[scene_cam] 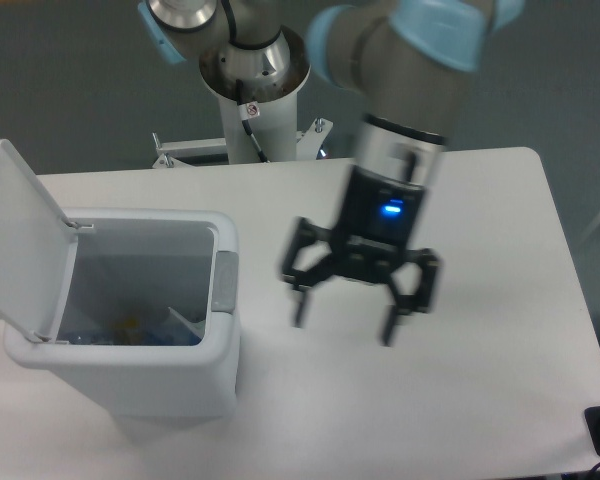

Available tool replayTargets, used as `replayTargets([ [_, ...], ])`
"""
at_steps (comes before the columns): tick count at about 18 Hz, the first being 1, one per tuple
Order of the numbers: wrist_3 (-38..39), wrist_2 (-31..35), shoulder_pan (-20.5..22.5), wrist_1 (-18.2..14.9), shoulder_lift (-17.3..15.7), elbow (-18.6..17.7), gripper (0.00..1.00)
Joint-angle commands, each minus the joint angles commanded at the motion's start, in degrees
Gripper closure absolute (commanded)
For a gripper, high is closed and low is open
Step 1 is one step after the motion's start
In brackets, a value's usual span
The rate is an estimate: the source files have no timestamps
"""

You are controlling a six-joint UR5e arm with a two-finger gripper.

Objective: Place the trash in the trash can

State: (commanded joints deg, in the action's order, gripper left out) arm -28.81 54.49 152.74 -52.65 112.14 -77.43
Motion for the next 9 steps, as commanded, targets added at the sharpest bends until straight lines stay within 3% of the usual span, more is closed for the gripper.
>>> replayTargets([
  [4,-5.63,0.53,4.13,-0.09,4.13,-0.09,0.0],
  [9,-13.8,15.17,5.02,-0.35,4.49,-2.98,0.0],
])
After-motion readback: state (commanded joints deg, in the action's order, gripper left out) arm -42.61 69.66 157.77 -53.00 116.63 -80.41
